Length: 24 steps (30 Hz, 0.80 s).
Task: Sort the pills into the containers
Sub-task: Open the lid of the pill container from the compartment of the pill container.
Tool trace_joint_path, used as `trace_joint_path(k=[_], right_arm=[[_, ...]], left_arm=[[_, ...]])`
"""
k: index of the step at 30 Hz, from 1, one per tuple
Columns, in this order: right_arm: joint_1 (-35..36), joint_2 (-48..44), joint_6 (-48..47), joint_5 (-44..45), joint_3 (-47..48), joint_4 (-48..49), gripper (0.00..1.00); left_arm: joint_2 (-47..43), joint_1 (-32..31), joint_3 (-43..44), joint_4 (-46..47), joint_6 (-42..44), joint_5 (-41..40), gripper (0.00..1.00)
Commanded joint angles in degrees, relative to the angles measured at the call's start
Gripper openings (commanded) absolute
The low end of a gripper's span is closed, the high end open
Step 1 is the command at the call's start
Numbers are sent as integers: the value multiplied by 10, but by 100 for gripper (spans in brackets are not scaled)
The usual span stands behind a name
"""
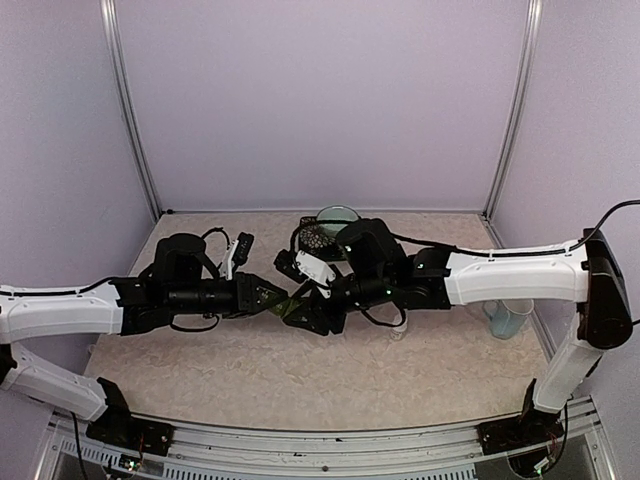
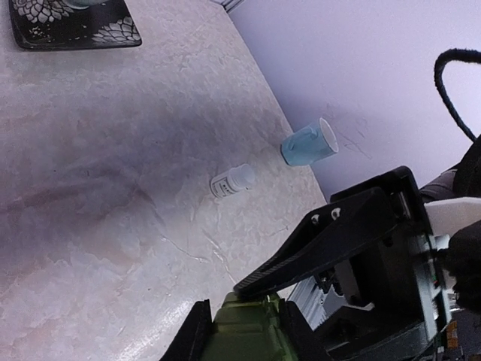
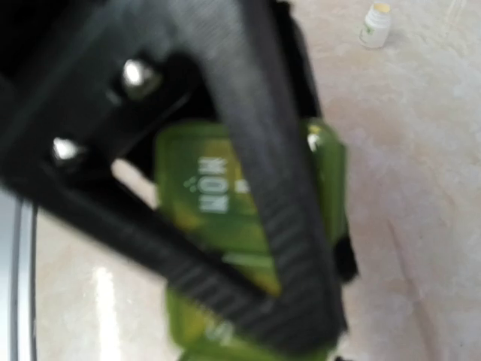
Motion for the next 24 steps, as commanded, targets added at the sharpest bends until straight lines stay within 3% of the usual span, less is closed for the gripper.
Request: trace_joint_path(k=[1, 4, 12, 15, 19, 24], right_arm=[[-6, -41, 19, -6, 19, -31, 55], [-6, -47, 10, 33, 18, -44, 61], [-7, -52, 4, 60, 8, -45, 63], [4, -52, -5, 44, -1, -35, 71], [27, -46, -24, 87, -10, -22, 82], [39, -23, -24, 132, -2, -25, 84]], left_arm=[[-9, 5, -20, -23, 40, -21, 17], [-13, 5, -22, -20, 39, -16, 17], [-10, 5, -24, -13, 35, -12, 17], [-7, 5, -24, -11, 32, -13, 17], [-7, 5, -24, -9, 29, -14, 17], [-6, 5, -22, -8, 27, -14, 18]])
